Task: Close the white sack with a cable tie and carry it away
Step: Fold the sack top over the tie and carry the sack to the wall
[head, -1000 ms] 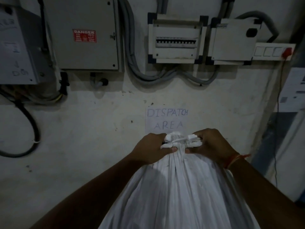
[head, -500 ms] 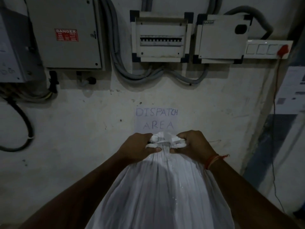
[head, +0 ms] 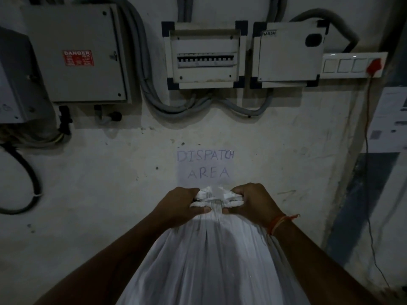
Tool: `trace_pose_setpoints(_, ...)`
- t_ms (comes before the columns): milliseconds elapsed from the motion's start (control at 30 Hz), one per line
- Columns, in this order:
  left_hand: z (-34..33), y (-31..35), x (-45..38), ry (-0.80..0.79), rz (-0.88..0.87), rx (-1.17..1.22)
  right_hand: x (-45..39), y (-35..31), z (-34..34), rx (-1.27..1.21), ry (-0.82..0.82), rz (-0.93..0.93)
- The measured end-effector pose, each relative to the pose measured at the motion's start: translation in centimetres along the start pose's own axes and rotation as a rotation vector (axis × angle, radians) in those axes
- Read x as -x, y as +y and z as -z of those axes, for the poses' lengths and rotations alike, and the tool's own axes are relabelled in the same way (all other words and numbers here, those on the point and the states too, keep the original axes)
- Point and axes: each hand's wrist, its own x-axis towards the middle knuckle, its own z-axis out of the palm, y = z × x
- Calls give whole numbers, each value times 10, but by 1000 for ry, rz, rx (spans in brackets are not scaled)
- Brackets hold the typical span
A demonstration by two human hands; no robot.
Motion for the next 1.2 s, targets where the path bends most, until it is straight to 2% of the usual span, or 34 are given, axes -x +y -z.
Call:
trace_pose_setpoints(133,-13,-9,-1,-42,22,13,0,11,-14,-16,-32,-15)
trace_pose_setpoints(267,-35,-23,3,-33,-34,-27,1,24,-36,-31,-60,-25)
trace_pose_setpoints(433,-65,-43,13,-70,68,-16,7,44,-76,-44,-77,-23)
trace_pose_setpoints(733,-142,-77,40,-158,188,103,34,75,-155,-162,-206,-156)
trace_pose_setpoints(900,-209,-104,60,-198,257,158,60,110,-217,-200,-236,-235)
trace_pose_setpoints(1000,-261,-123,74,-232,290,175,80,141,-263,-188,-252,-218)
trace_pose_setpoints(1133,-340,-153,98,-304,313,210,122,189,-343,-114,-276,-161)
trace_pose_setpoints(1200,-381,-167,109,-346,327,211,146,215,-384,-79,-273,-201)
